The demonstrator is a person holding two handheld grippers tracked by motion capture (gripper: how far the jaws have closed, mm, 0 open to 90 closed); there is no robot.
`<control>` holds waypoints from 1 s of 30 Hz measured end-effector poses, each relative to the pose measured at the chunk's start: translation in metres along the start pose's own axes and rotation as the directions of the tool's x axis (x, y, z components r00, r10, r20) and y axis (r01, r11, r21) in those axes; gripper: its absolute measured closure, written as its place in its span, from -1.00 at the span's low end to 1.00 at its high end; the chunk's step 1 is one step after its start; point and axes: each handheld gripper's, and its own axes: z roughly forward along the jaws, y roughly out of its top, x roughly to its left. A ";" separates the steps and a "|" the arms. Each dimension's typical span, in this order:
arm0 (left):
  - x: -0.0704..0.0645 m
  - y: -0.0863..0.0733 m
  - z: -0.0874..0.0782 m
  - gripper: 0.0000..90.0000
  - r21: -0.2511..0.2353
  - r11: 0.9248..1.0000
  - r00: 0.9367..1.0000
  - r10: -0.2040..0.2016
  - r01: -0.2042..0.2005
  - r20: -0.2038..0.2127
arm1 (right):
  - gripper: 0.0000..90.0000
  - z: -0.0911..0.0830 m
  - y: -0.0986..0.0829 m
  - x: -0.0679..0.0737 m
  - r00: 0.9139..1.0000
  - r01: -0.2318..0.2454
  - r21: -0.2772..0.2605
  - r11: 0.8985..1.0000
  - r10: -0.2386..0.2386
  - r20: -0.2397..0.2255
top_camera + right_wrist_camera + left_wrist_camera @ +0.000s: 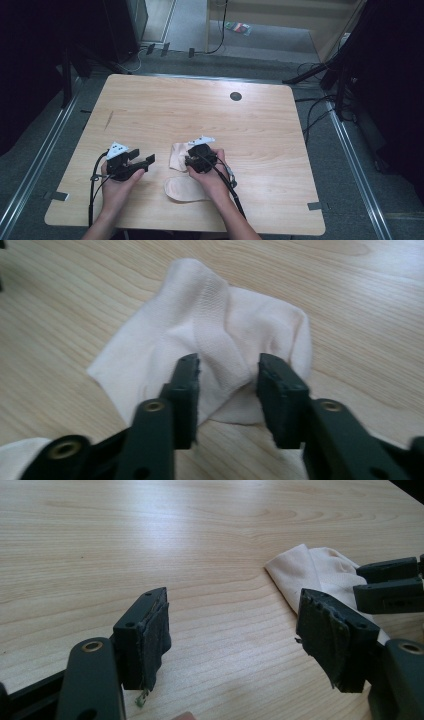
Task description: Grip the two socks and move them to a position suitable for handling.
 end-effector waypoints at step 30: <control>-0.038 -0.001 0.021 0.25 0.038 0.993 0.988 0.111 -0.115 0.104 | 0.97 -0.075 0.053 0.062 0.986 0.099 -0.228 0.969 -0.126 -0.108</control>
